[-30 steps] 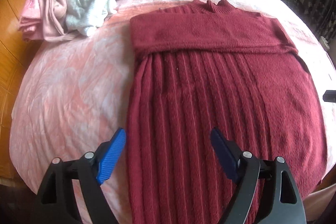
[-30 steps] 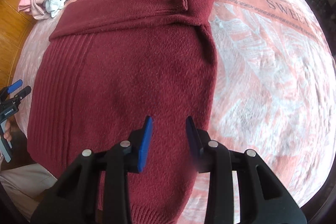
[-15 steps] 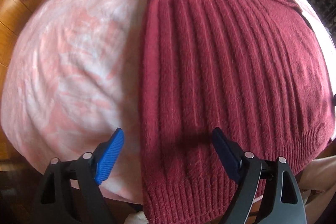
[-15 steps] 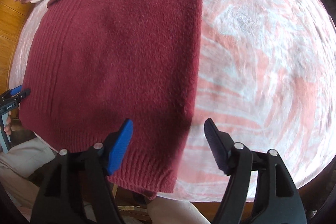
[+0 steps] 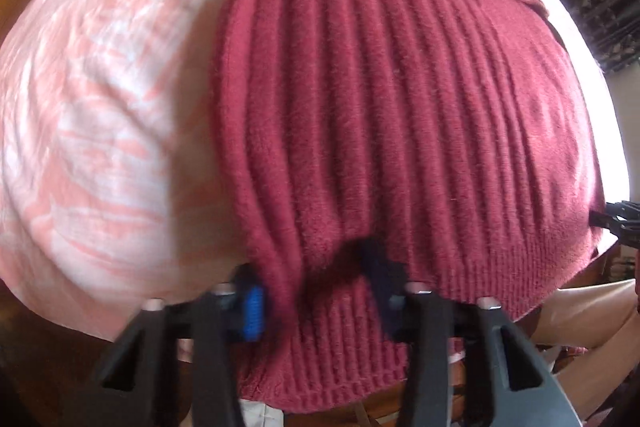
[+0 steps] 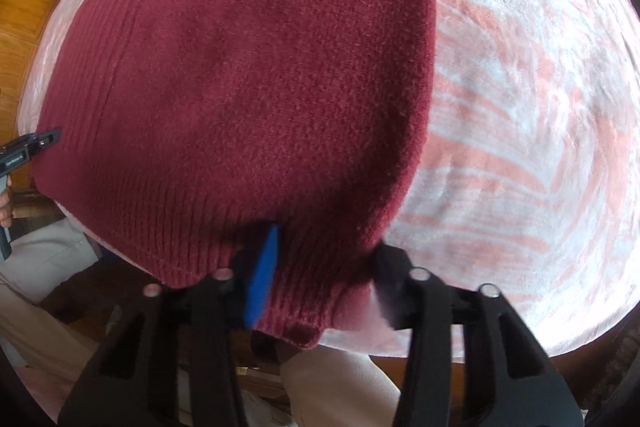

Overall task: Fold small clothes
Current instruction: 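Grasp the ribbed sweater hem with the left gripper, then fold the hem up over the sweater body with the left gripper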

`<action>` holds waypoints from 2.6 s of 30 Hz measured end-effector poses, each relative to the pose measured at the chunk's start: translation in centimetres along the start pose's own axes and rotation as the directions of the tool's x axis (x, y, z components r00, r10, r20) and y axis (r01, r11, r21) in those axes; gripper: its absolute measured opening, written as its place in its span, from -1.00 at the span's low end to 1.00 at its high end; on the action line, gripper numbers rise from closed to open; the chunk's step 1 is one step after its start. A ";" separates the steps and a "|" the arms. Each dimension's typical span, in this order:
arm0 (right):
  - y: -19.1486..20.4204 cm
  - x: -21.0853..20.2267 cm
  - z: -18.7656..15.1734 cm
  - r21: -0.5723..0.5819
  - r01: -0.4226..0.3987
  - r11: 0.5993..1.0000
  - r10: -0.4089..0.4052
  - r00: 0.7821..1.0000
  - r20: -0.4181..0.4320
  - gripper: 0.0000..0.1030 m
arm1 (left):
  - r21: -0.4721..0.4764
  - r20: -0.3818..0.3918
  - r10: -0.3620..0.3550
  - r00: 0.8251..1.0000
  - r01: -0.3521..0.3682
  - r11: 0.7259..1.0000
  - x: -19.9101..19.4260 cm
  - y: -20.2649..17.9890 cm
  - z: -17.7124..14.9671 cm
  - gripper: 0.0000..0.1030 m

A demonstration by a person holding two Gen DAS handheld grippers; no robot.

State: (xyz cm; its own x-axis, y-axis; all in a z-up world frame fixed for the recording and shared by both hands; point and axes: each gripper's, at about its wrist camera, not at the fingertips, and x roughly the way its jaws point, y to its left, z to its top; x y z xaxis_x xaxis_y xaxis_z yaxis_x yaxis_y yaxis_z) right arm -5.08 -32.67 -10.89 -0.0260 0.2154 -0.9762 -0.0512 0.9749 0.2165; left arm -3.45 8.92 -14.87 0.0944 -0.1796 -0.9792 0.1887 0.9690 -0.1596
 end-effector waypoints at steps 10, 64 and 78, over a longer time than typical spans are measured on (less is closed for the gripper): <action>-4.3 -7.2 3.2 0.089 -0.335 0.938 0.312 0.928 0.206 -0.81 | -0.055 0.129 -0.225 0.966 0.234 0.971 -5.4 -0.2 3.2 -0.74; -6.6 -5.9 18.5 0.062 -0.297 0.953 0.281 0.941 0.188 -0.84 | -0.189 0.144 -0.254 0.956 0.278 0.942 -1.7 4.9 19.2 -0.81; -9.7 -7.9 19.9 0.166 -0.200 0.966 0.139 0.937 0.322 -0.37 | -0.178 0.087 -0.231 0.969 0.243 0.954 -3.8 4.7 18.2 -0.05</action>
State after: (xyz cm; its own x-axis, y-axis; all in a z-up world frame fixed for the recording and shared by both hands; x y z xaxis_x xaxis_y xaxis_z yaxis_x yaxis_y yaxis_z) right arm 15.50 -42.68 -5.56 0.2899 0.3547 -0.8889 0.1217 0.9076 0.4018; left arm 14.89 11.07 -9.61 0.1330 -0.4122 -0.9013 0.0292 0.9106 -0.4122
